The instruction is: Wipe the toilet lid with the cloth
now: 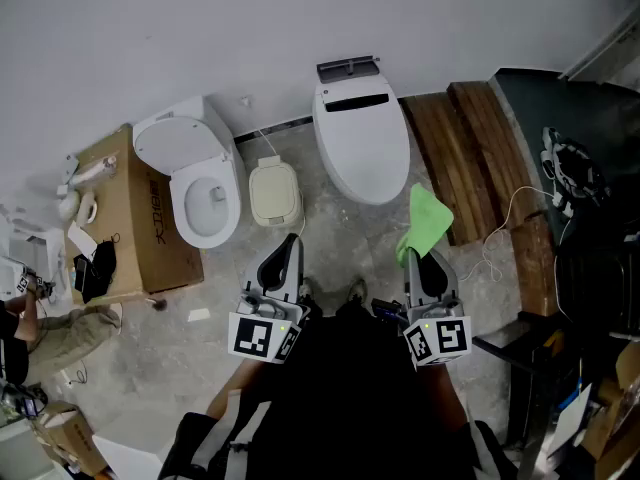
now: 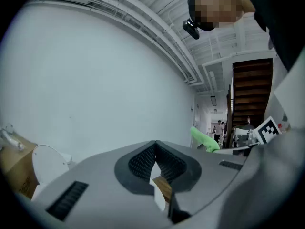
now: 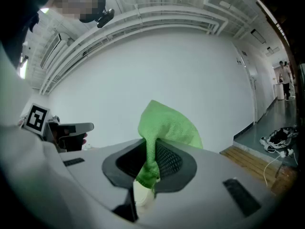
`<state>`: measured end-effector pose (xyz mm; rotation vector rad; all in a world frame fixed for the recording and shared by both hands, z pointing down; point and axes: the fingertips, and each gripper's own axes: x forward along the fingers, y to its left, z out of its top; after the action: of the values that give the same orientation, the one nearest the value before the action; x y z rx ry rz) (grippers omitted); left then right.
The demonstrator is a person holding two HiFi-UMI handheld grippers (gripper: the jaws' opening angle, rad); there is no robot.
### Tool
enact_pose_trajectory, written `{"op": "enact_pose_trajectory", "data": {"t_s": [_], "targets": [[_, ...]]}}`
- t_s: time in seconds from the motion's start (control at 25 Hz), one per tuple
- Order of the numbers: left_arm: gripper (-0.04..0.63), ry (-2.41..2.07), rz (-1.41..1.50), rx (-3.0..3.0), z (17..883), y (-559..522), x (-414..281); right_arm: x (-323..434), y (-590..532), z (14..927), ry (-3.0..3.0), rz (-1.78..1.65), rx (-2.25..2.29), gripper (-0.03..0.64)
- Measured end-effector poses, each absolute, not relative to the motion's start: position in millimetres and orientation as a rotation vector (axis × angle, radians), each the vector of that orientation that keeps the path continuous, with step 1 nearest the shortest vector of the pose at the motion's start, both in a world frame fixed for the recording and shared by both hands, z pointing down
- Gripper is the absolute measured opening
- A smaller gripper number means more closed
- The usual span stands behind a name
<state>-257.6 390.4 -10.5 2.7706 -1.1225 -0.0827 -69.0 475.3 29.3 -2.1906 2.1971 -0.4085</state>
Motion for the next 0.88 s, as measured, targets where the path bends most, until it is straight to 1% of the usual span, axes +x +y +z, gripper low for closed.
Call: {"op": "enact_pose_trajectory", "data": {"t_s": [0.28, 0.88], "targets": [[0.002, -1.123, -0.092, 2.772, -12, 389, -252, -65, 474, 29, 2.196, -0.402, -2.194, 0.066], [0.002, -1.241, -0.126, 2.732, -13, 407, -202, -17, 478, 35, 2.306, -0.4, -2.078, 0.067]]}}
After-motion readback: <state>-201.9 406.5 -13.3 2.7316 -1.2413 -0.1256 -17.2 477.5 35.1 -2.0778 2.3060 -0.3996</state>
